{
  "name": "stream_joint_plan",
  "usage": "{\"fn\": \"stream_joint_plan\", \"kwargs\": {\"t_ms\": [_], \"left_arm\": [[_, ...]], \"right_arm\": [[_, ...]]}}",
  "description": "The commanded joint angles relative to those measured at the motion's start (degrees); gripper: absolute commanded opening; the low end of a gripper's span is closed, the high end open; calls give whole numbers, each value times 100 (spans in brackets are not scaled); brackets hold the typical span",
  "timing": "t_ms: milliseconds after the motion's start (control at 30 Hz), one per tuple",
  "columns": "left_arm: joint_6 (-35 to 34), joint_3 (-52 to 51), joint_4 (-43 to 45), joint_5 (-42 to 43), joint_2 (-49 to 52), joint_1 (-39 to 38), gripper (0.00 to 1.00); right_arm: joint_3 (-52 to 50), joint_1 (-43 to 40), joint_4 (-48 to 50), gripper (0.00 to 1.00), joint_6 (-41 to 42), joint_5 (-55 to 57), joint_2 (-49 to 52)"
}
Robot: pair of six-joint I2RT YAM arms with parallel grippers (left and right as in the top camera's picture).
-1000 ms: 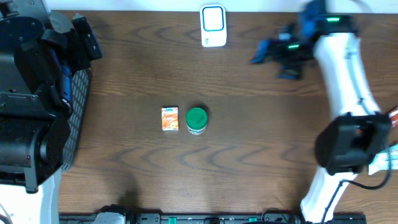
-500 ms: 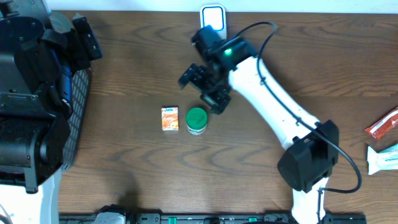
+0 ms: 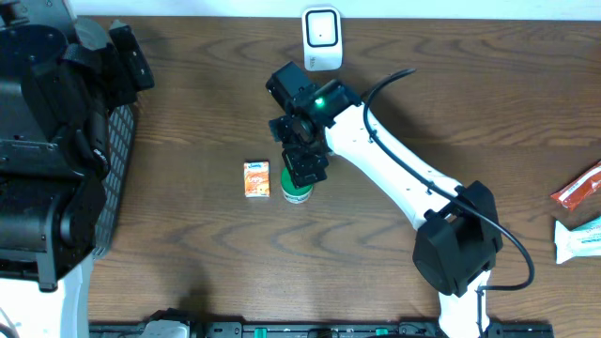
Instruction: Scan the item barcode
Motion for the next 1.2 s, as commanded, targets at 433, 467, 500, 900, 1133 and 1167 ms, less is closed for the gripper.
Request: {"fn": "stream_joint_plan", "kwargs": {"t_ms": [433, 467, 500, 900, 1133, 1167], "left_arm": [[-48, -17, -2, -20, -22, 24, 98], [-48, -17, -2, -20, -22, 24, 98], [-48, -17, -2, -20, -22, 24, 98], [-48, -17, -4, -20, -22, 24, 98], [-48, -17, -4, -20, -22, 24, 98], [-48, -17, -4, -20, -22, 24, 98]], "right_arm": [[-1084, 138, 833, 88, 442, -52, -15], [-1082, 129, 925, 86, 317, -24, -17], [-1078, 114, 1029, 85, 192, -31, -17], [-1049, 20, 1211, 83, -210, -101, -17], [-586, -98, 1110, 85, -857, -205, -20], [-498, -111, 1025, 85, -868, -201, -20]]}}
